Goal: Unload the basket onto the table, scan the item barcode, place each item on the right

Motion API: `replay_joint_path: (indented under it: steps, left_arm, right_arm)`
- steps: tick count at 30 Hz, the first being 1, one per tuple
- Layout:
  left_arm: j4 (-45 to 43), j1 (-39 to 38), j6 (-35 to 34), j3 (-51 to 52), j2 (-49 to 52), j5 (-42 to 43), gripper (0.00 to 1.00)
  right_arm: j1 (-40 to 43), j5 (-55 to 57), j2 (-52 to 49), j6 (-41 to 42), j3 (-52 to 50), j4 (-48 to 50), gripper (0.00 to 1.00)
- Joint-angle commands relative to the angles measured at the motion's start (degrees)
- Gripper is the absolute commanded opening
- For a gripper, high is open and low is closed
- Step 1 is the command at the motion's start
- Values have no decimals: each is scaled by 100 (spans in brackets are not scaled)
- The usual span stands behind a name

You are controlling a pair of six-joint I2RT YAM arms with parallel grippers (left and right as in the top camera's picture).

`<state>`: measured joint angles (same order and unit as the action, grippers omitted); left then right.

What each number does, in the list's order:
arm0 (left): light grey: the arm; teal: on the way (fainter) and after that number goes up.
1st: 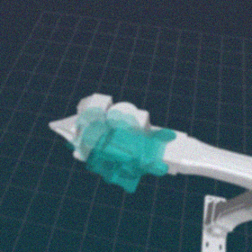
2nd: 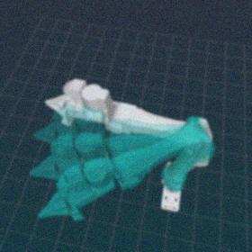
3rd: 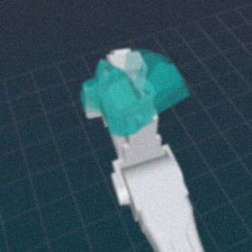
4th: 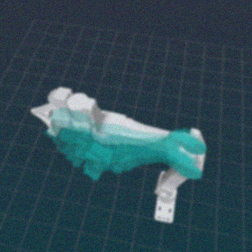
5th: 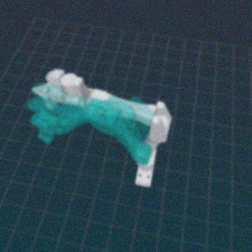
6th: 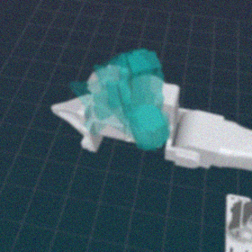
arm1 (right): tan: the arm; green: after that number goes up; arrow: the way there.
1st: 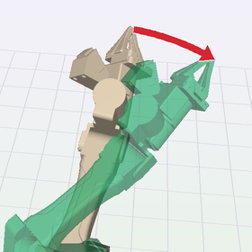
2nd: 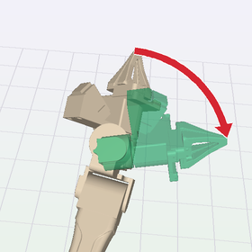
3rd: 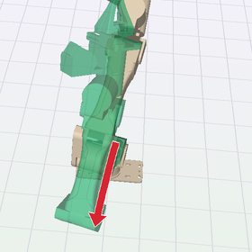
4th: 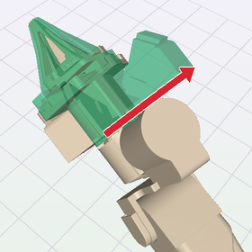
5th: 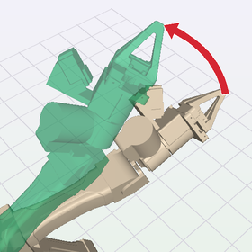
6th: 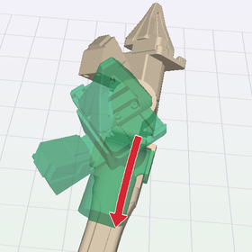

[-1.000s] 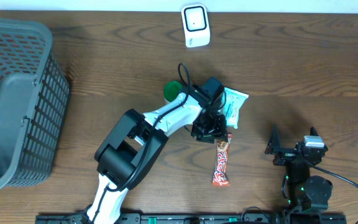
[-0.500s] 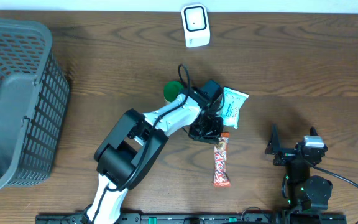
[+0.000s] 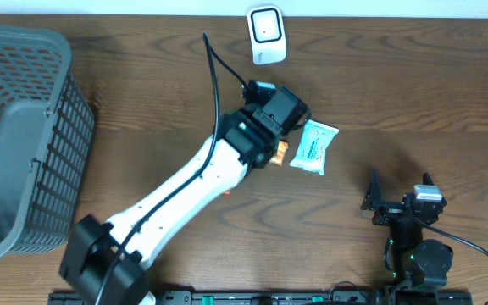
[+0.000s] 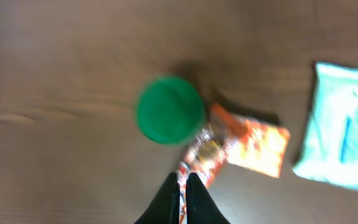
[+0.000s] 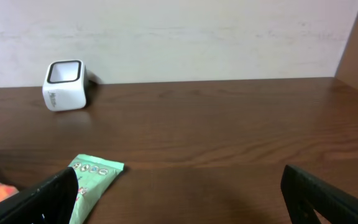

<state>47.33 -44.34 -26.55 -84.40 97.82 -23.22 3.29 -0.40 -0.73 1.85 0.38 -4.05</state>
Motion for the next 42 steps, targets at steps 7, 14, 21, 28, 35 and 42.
replay_joint_path:
  steps: [7,14,21,28,35,42]
  left_arm:
    - [-160,-702,-435,216,232,-1950,8]
    - [61,-723,-944,275,264,-1941,98]
    - [59,-752,-933,479,789,-2124,98]
    - [63,-787,-935,479,1744,-2868,98]
    - [83,-809,-986,479,2186,-2894,98]
    - [232,-1051,-1049,483,2210,-2830,98]
  right_arm:
    - [-50,11,20,-83,-7,-24,99]
    - [-50,11,17,-83,-7,-24,99]
    - [-50,11,20,-83,-7,-24,99]
    - [-50,11,20,-83,-7,-24,99]
    - [-50,11,20,-83,-7,-24,99]
    - [-50,11,17,-81,-7,-24,99]
